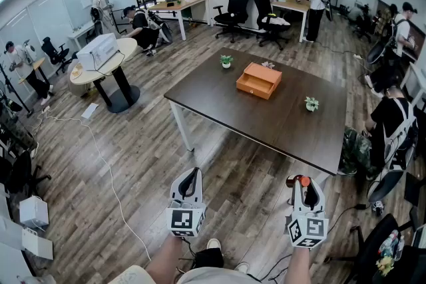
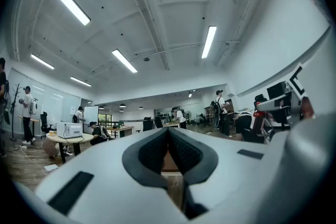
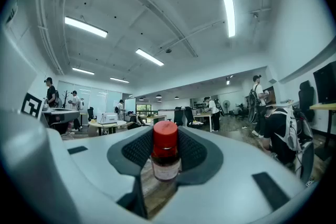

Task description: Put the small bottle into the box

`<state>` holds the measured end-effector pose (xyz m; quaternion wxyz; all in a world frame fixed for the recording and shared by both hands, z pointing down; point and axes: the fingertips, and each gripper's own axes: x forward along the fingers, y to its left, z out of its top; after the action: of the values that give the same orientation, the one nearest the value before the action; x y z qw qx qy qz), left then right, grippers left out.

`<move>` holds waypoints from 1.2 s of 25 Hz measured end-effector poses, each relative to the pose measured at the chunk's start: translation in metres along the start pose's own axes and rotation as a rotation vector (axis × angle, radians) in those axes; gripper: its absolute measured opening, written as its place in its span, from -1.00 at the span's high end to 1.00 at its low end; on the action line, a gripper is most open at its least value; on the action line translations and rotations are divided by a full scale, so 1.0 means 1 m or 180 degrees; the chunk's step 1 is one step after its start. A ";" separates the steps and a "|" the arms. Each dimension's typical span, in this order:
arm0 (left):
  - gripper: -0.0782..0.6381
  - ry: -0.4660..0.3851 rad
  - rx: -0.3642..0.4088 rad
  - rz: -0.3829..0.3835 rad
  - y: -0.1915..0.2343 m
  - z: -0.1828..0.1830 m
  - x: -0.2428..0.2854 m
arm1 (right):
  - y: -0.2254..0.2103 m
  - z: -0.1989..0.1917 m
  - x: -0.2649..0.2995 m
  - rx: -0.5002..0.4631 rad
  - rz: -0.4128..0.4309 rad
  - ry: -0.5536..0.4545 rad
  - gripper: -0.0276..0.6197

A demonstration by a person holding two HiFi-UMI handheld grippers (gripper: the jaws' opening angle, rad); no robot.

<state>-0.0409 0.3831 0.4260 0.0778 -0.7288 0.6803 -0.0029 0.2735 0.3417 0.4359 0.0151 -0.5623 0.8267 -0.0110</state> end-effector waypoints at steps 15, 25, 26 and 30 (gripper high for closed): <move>0.77 0.0051 0.0038 0.0165 -0.067 0.008 -0.078 | -0.019 -0.006 -0.083 -0.0081 0.0199 -0.0026 0.49; 0.77 0.0080 0.0051 0.0183 -0.077 0.005 -0.076 | -0.031 -0.012 -0.084 -0.0016 0.0223 -0.0043 0.49; 0.77 0.0078 0.0046 0.0182 -0.077 0.005 -0.074 | -0.031 -0.011 -0.082 -0.0025 0.0226 -0.0041 0.49; 0.77 0.0062 0.0017 0.0162 -0.075 0.004 -0.060 | -0.033 -0.008 -0.071 -0.0049 0.0247 -0.0045 0.49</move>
<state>0.0298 0.4474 0.4371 0.0731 -0.7110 0.6993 -0.0098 0.3301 0.3953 0.4457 0.0171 -0.5301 0.8478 -0.0001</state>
